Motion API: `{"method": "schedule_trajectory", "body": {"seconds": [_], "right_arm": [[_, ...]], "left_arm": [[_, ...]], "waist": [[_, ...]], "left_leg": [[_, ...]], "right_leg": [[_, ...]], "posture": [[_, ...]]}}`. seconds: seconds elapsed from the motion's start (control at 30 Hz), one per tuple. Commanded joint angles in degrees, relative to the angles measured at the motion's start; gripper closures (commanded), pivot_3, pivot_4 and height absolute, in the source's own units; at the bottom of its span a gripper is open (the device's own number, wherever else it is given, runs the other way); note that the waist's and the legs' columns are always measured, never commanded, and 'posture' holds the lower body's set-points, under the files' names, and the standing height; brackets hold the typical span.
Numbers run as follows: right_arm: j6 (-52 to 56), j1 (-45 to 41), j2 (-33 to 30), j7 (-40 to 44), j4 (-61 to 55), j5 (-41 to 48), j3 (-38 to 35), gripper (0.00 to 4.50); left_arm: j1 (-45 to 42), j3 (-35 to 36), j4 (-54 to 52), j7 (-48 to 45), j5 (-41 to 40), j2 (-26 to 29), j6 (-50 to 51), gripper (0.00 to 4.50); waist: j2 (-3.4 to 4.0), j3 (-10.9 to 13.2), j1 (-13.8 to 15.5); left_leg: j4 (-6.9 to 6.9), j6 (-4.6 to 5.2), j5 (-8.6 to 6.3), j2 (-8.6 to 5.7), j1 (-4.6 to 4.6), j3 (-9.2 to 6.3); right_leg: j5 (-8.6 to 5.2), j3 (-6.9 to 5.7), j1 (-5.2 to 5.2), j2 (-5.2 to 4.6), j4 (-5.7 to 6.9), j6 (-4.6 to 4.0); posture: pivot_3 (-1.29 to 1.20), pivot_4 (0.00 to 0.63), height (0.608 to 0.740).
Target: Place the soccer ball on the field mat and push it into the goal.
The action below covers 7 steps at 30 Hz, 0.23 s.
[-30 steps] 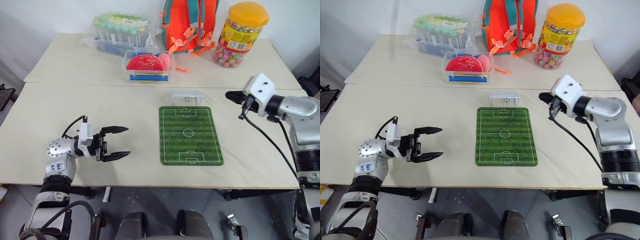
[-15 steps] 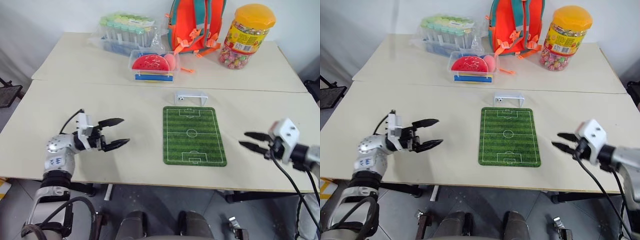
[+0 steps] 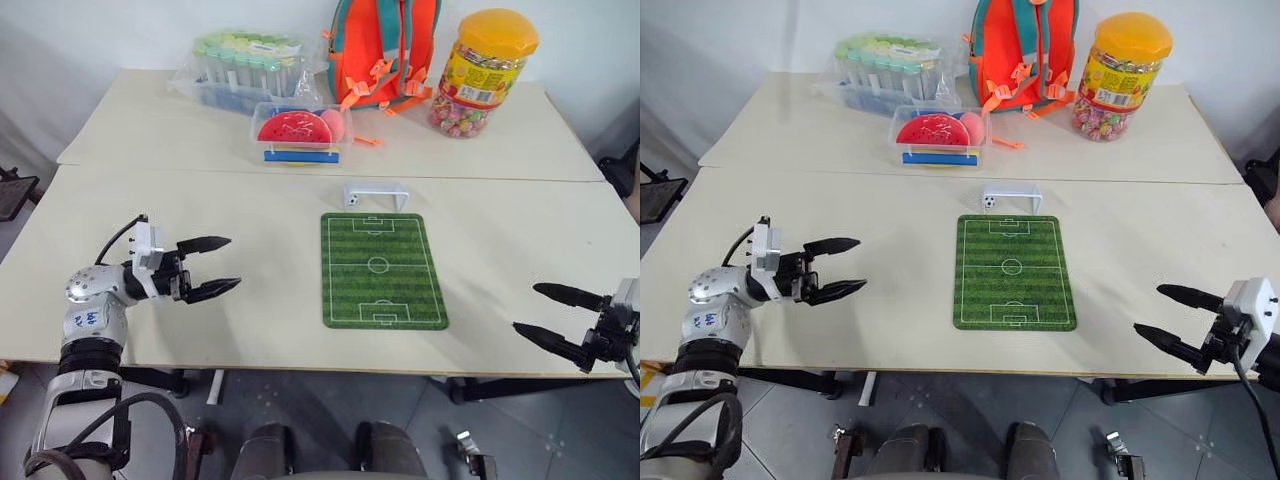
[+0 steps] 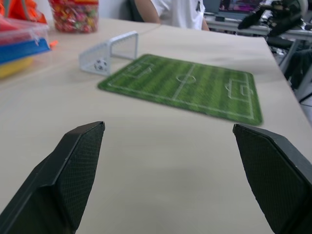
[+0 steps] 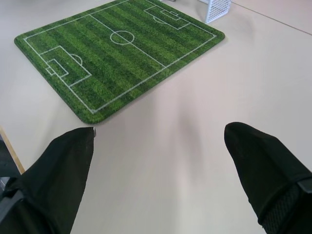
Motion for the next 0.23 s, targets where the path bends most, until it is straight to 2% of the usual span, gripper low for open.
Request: {"method": "schedule_trajectory", "body": {"seconds": [0.03, 0.23], "right_arm": [[-1.4, 0.6, -0.9, 0.3, -0.6, 0.9, -2.0, 0.02], [-0.7, 1.5, -0.2, -2.6, -3.0, 0.6, -2.2, 0.02]], "left_arm": [[0.0, 1.0, -1.7, -0.5, -0.1, 0.9, 0.3, 0.0], [0.4, 0.5, -3.6, -1.0, 0.1, 0.7, 0.1, 0.0]], "waist": [[0.0, 0.0, 0.1], [0.0, 0.0, 0.3]], "left_leg": [[0.01, 0.0, 0.0, 0.0, 0.0, 0.0], [0.01, 0.01, 0.0, -0.02, -0.01, -0.04]], "right_leg": [[0.0, 0.0, 0.0, 0.0, 0.0, 0.0], [0.0, -0.02, 0.02, -0.02, 0.0, 0.0]], "posture": [[0.0, 0.15, 0.74], [0.0, 0.15, 0.74]]}}
